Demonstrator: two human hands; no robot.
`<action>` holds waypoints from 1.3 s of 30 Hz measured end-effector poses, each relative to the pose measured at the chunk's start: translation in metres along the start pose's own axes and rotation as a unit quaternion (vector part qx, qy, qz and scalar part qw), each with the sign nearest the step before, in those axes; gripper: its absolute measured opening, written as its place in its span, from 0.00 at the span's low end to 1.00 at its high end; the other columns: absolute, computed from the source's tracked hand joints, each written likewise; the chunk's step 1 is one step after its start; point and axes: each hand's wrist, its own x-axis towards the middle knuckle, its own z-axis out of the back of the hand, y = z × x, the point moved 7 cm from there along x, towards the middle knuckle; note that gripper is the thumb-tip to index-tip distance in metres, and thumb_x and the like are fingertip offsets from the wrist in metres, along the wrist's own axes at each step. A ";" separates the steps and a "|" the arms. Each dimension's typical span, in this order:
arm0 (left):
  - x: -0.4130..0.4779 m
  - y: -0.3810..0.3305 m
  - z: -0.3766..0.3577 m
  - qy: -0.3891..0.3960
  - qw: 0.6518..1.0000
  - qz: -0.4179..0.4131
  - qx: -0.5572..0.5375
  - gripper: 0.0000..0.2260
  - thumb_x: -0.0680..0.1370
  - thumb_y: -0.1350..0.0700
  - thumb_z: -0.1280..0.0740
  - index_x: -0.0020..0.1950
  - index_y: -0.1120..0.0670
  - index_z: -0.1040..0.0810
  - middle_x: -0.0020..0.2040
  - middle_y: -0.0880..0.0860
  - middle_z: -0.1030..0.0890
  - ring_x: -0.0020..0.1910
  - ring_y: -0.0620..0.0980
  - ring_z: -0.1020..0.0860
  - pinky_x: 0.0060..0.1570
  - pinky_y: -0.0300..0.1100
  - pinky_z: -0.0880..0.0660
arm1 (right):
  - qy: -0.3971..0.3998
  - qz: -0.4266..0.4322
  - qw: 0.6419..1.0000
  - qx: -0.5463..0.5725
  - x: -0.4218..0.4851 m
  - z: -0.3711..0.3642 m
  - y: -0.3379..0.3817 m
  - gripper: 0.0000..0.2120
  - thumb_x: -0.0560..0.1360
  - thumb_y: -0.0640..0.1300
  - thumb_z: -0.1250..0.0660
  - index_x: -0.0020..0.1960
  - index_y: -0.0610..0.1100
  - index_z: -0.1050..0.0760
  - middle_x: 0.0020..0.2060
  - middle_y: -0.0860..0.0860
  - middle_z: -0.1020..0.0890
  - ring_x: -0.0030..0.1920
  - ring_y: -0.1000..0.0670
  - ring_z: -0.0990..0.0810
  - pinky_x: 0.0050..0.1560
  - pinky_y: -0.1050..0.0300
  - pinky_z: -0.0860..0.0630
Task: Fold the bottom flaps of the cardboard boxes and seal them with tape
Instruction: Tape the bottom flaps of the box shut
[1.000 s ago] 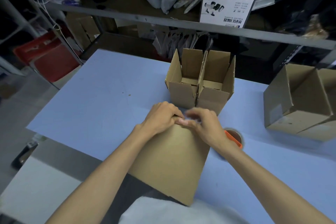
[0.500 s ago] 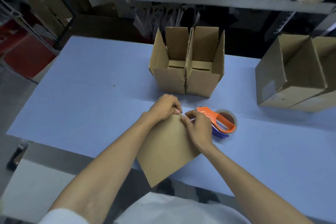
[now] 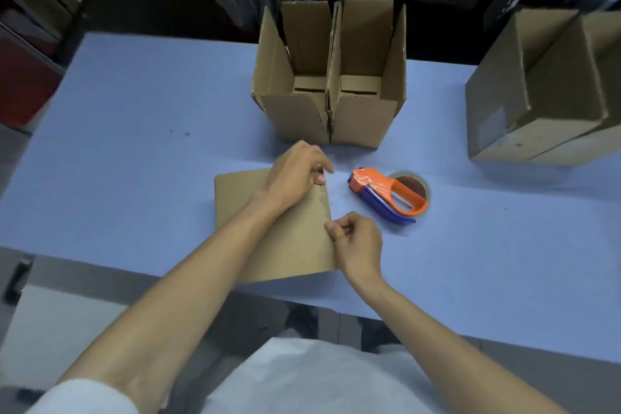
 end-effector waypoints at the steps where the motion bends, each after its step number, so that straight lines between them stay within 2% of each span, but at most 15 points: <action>1: -0.010 0.002 0.002 -0.045 0.999 0.024 0.013 0.16 0.70 0.60 0.26 0.57 0.53 0.19 0.53 0.50 0.20 0.53 0.52 0.27 0.52 0.45 0.29 | 0.030 -0.009 0.999 0.024 -0.001 -0.009 0.002 0.07 0.74 0.42 0.31 0.38 0.40 0.22 0.36 0.46 0.17 0.42 0.44 0.19 0.46 0.45 0.24; 3: -0.032 0.008 0.003 -0.108 0.991 0.078 0.018 0.21 0.73 0.57 0.27 0.65 0.53 0.24 0.60 0.51 0.25 0.59 0.53 0.28 0.57 0.41 0.34 | 0.059 0.009 0.997 0.039 0.003 -0.012 0.007 0.06 0.75 0.39 0.34 0.41 0.38 0.22 0.39 0.43 0.18 0.44 0.42 0.19 0.49 0.43 0.23; 5: -0.047 0.011 -0.006 -0.101 0.990 0.101 0.006 0.24 0.76 0.54 0.31 0.71 0.54 0.30 0.70 0.53 0.31 0.70 0.55 0.34 0.68 0.43 0.42 | -0.017 0.066 0.997 -0.033 0.013 0.009 0.010 0.04 0.76 0.38 0.35 0.48 0.36 0.25 0.47 0.42 0.21 0.51 0.41 0.23 0.53 0.44 0.27; 8: -0.059 0.011 -0.019 -0.062 0.993 0.090 0.041 0.29 0.79 0.49 0.36 0.78 0.52 0.42 0.78 0.51 0.45 0.78 0.51 0.50 0.75 0.45 0.54 | -0.134 0.089 0.955 -0.248 0.032 0.041 0.003 0.19 0.70 0.40 0.30 0.56 0.33 0.32 0.55 0.37 0.29 0.57 0.38 0.32 0.57 0.47 0.32; 10: -0.061 0.010 -0.024 -0.065 0.991 0.090 0.072 0.30 0.80 0.48 0.39 0.78 0.51 0.46 0.79 0.51 0.48 0.79 0.50 0.53 0.75 0.45 0.57 | -0.108 0.068 0.929 -0.348 0.048 0.043 -0.010 0.26 0.68 0.42 0.29 0.60 0.32 0.34 0.57 0.36 0.30 0.58 0.37 0.33 0.59 0.49 0.35; 14: -0.057 0.008 -0.028 -0.086 0.987 0.105 0.090 0.29 0.81 0.49 0.41 0.79 0.51 0.48 0.79 0.51 0.49 0.79 0.50 0.54 0.74 0.43 0.60 | -0.053 0.050 0.902 -0.427 0.070 0.034 -0.032 0.30 0.70 0.47 0.29 0.63 0.33 0.36 0.59 0.37 0.28 0.58 0.38 0.30 0.58 0.49 0.34; 18: -0.045 0.009 -0.023 -0.088 0.988 0.109 0.067 0.29 0.80 0.50 0.39 0.79 0.52 0.47 0.79 0.52 0.48 0.79 0.50 0.53 0.74 0.43 0.59 | -0.059 0.077 0.898 -0.429 0.072 0.041 -0.029 0.22 0.71 0.36 0.33 0.62 0.32 0.34 0.56 0.36 0.25 0.54 0.37 0.27 0.56 0.47 0.35; 22: -0.040 -0.004 -0.002 -0.110 0.988 0.092 -0.050 0.29 0.78 0.56 0.36 0.77 0.55 0.42 0.78 0.53 0.43 0.78 0.52 0.49 0.74 0.39 0.53 | -0.109 0.221 0.914 -0.322 0.045 0.071 -0.001 0.19 0.66 0.29 0.31 0.56 0.29 0.29 0.46 0.35 0.23 0.45 0.34 0.25 0.47 0.44 0.31; 24: -0.043 -0.020 0.010 -0.101 0.987 0.035 -0.123 0.26 0.78 0.63 0.37 0.76 0.56 0.38 0.76 0.52 0.38 0.77 0.50 0.44 0.73 0.35 0.50 | -0.127 0.305 0.901 -0.281 0.023 0.085 0.018 0.14 0.66 0.29 0.29 0.49 0.31 0.28 0.41 0.37 0.23 0.39 0.36 0.25 0.40 0.48 0.31; 27: -0.053 -0.046 0.024 -0.048 0.987 -0.052 -0.146 0.25 0.75 0.68 0.39 0.71 0.53 0.29 0.69 0.49 0.28 0.69 0.42 0.33 0.67 0.26 0.42 | -0.141 0.376 0.877 -0.264 -0.002 0.098 0.040 0.15 0.65 0.32 0.26 0.44 0.36 0.30 0.37 0.40 0.24 0.36 0.41 0.28 0.38 0.54 0.37; 29: -0.060 -0.055 0.034 -0.036 0.986 -0.065 -0.152 0.18 0.76 0.67 0.38 0.62 0.52 0.21 0.57 0.47 0.20 0.57 0.42 0.25 0.59 0.29 0.31 | -0.137 0.388 0.874 -0.258 -0.009 0.103 0.047 0.14 0.65 0.32 0.25 0.43 0.35 0.30 0.36 0.41 0.24 0.36 0.41 0.28 0.37 0.54 0.36; 31: -0.066 -0.061 0.043 -0.043 0.981 -0.073 -0.173 0.13 0.76 0.66 0.36 0.55 0.53 0.18 0.49 0.46 0.18 0.50 0.43 0.22 0.52 0.36 0.25 | -0.126 0.394 0.875 -0.250 -0.011 0.105 0.052 0.13 0.65 0.32 0.25 0.45 0.34 0.28 0.38 0.40 0.23 0.37 0.39 0.27 0.36 0.51 0.31; 33: -0.069 -0.066 0.050 -0.053 0.980 -0.080 -0.172 0.10 0.76 0.63 0.34 0.51 0.53 0.17 0.46 0.45 0.18 0.47 0.43 0.21 0.50 0.37 0.25 | -0.109 0.401 0.878 -0.238 -0.009 0.106 0.054 0.15 0.65 0.32 0.25 0.49 0.32 0.26 0.41 0.40 0.22 0.39 0.38 0.25 0.39 0.50 0.29; 36: -0.070 -0.070 0.057 -0.071 0.981 -0.082 -0.158 0.05 0.77 0.58 0.33 0.48 0.52 0.17 0.43 0.43 0.18 0.44 0.41 0.22 0.46 0.34 0.27 | -0.061 0.406 0.885 -0.219 -0.006 0.104 0.054 0.19 0.66 0.32 0.25 0.54 0.34 0.26 0.44 0.42 0.23 0.42 0.43 0.27 0.45 0.60 0.36; 39: -0.070 -0.069 0.059 -0.090 0.981 -0.062 -0.159 0.04 0.77 0.54 0.31 0.47 0.52 0.17 0.42 0.45 0.17 0.42 0.42 0.20 0.42 0.36 0.25 | 0.011 0.400 0.901 -0.168 -0.004 0.101 0.054 0.21 0.65 0.34 0.24 0.55 0.38 0.27 0.47 0.46 0.23 0.45 0.44 0.26 0.43 0.59 0.34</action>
